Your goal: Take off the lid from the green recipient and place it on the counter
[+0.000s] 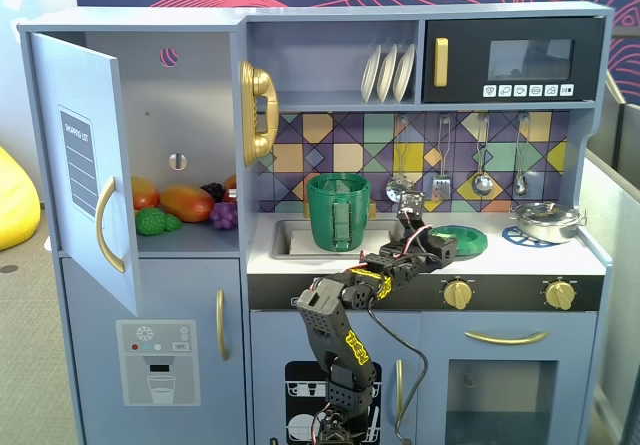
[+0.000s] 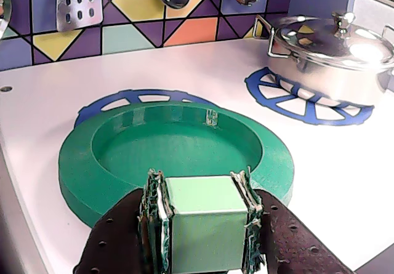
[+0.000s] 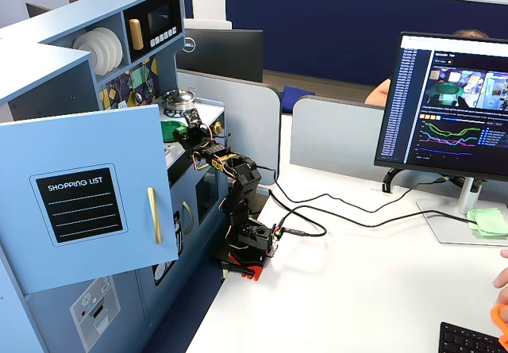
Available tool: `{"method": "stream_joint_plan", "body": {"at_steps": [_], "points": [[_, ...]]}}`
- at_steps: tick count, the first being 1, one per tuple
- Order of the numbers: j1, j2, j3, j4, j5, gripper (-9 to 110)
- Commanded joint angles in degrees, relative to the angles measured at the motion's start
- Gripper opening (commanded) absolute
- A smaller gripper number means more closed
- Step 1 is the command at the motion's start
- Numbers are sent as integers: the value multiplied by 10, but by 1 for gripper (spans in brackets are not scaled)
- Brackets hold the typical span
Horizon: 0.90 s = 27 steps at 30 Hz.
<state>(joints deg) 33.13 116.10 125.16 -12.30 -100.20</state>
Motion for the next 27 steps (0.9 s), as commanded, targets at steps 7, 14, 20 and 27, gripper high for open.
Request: {"method": "stream_joint_plan", "body": {"at_steps": [7, 14, 20, 27], "points": [[-8, 12, -13, -61, 31, 26], [-15, 98, -64, 36, 21, 24], [-74, 287, -78, 364, 5, 18], [-135, 424, 25, 580, -13, 16]]}}
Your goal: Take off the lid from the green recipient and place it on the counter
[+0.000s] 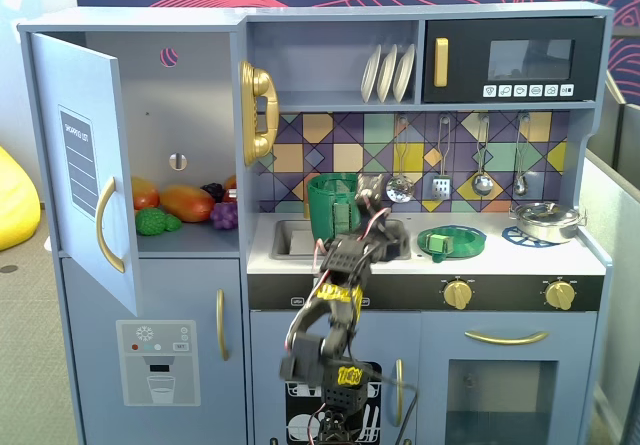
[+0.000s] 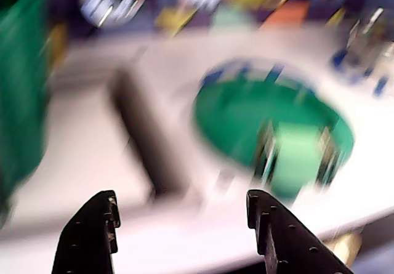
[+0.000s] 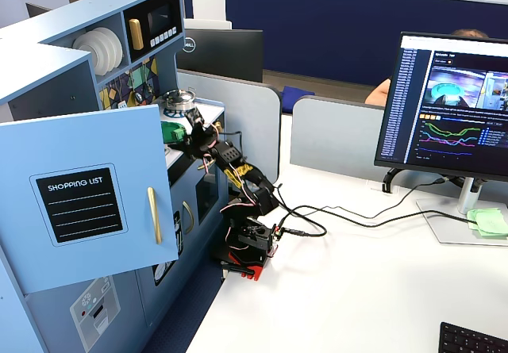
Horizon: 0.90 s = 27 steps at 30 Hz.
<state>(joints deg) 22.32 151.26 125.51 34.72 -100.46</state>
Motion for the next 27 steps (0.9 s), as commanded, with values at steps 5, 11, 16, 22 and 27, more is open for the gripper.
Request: {"method": "stream_joint_plan", "body": {"at_steps": [5, 11, 16, 22, 27], "points": [[-88, 113, 66, 308, 11, 15], [-142, 191, 220, 323, 45, 11], [-153, 222, 353, 301, 33, 7], [-200, 260, 439, 365, 79, 4], [-236, 280, 461, 461, 111, 1]]}}
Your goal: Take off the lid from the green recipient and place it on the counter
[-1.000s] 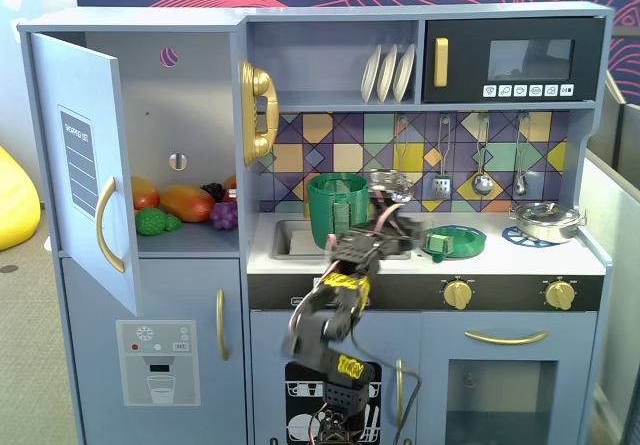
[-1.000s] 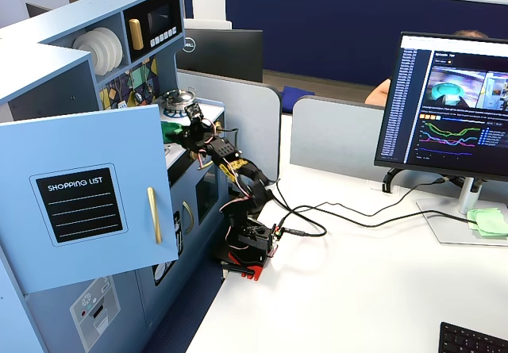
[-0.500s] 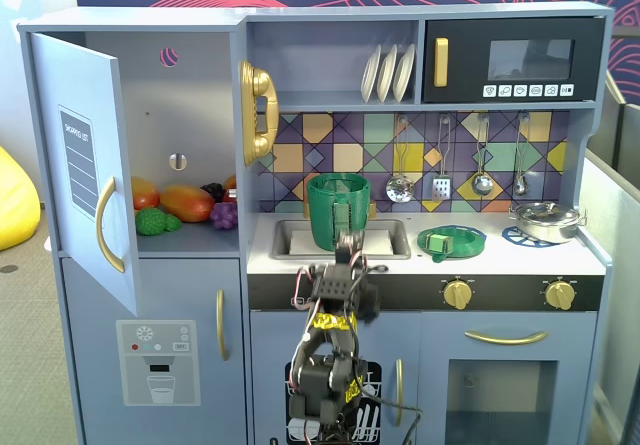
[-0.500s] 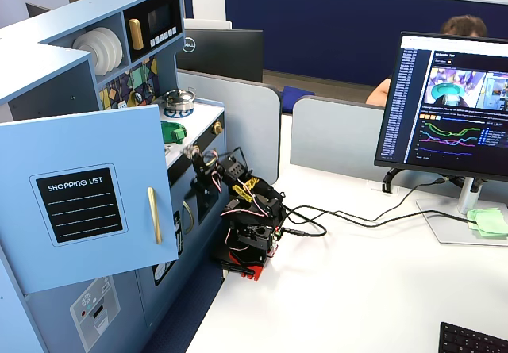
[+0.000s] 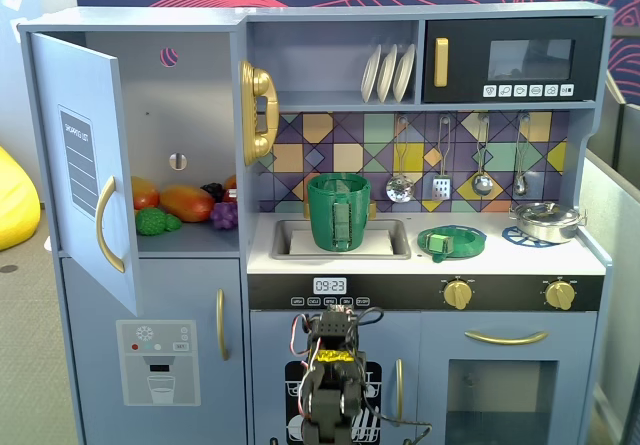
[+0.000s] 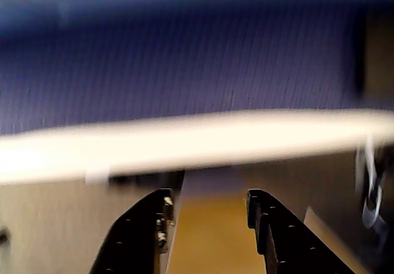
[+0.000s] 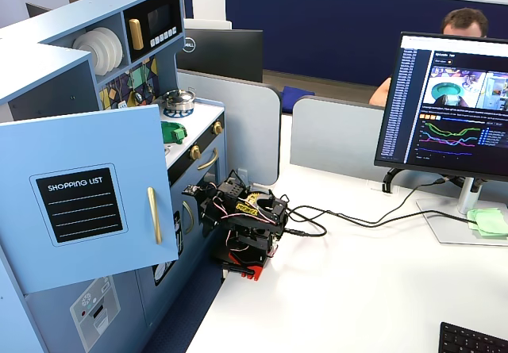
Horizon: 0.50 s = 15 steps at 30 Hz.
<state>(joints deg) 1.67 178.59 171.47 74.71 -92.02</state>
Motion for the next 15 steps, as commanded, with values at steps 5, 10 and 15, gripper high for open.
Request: {"method": "stream_joint_plan", "body": {"at_steps": [5, 10, 15], "points": [[-40, 34, 2, 130, 62, 0], [-41, 34, 3, 129, 62, 0], [-37, 34, 3, 130, 55, 1]]}}
